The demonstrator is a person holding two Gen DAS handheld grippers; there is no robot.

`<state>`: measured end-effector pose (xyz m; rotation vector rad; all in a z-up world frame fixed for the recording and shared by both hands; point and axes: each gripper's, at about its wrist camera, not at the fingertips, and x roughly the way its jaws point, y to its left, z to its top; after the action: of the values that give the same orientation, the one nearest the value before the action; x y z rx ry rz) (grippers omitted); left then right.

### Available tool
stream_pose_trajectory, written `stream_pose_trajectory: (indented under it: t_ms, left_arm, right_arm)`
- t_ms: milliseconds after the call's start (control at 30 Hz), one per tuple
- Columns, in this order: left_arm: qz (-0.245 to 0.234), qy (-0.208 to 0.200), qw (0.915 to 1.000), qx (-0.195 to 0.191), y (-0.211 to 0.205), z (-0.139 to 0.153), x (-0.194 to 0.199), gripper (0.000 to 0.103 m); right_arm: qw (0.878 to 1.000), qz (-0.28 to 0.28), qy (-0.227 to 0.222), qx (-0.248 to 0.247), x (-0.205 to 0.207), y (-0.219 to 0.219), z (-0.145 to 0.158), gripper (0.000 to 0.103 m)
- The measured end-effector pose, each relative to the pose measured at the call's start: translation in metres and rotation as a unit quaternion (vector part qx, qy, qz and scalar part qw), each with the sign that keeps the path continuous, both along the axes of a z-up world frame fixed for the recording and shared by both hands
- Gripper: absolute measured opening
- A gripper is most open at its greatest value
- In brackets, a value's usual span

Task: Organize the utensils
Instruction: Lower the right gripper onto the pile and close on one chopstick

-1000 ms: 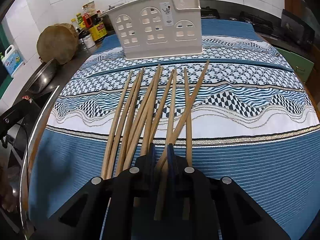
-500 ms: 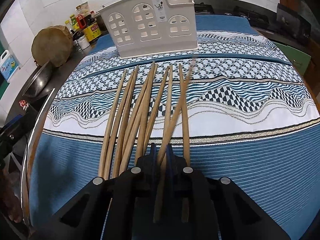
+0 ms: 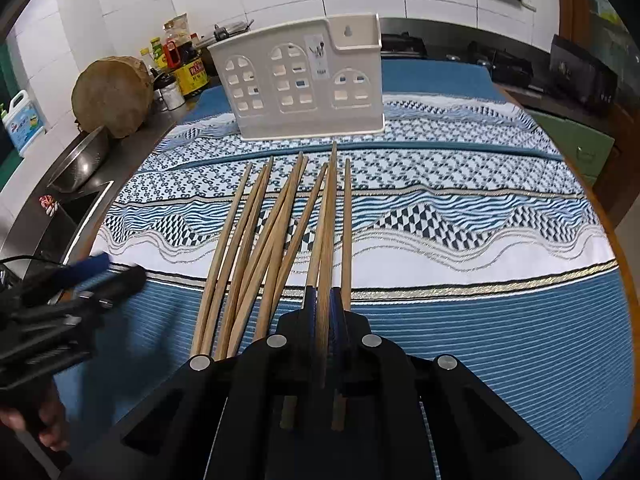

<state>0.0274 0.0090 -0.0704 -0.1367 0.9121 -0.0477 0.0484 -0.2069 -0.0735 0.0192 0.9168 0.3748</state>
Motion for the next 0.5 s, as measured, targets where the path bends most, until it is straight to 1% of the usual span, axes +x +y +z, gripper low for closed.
stream_pose_trajectory:
  t_ms: [33,133,167,233,433,500]
  left_arm:
    - [0.000,0.008,0.9999,-0.007,-0.002,-0.004,0.001,0.060]
    - [0.000,0.028,0.9993,-0.026,-0.008,-0.014,0.004,0.053]
    - [-0.001,0.032,0.9991,-0.029,-0.010,-0.017,0.005,0.051]
    - [-0.003,0.039,0.9988,-0.029,-0.016,-0.023,0.007,0.046]
    - [0.003,0.064,0.9972,-0.038,-0.024,-0.036,0.014,0.037]
    - [0.005,0.062,0.9973,-0.038,-0.027,-0.037,0.016,0.037]
  right_arm:
    - [1.000,0.002,-0.002,0.000,-0.001,-0.001,0.002,0.007]
    - [1.000,0.006,-0.007,0.001,-0.003,-0.002,0.005,0.007]
    - [1.000,0.007,-0.007,0.002,-0.003,-0.003,0.006,0.007]
    - [1.000,0.011,-0.007,0.003,-0.003,-0.004,0.007,0.007]
    - [1.000,0.013,-0.011,0.003,-0.003,-0.010,0.009,0.007]
    - [1.000,0.013,-0.013,0.004,-0.003,-0.012,0.011,0.007]
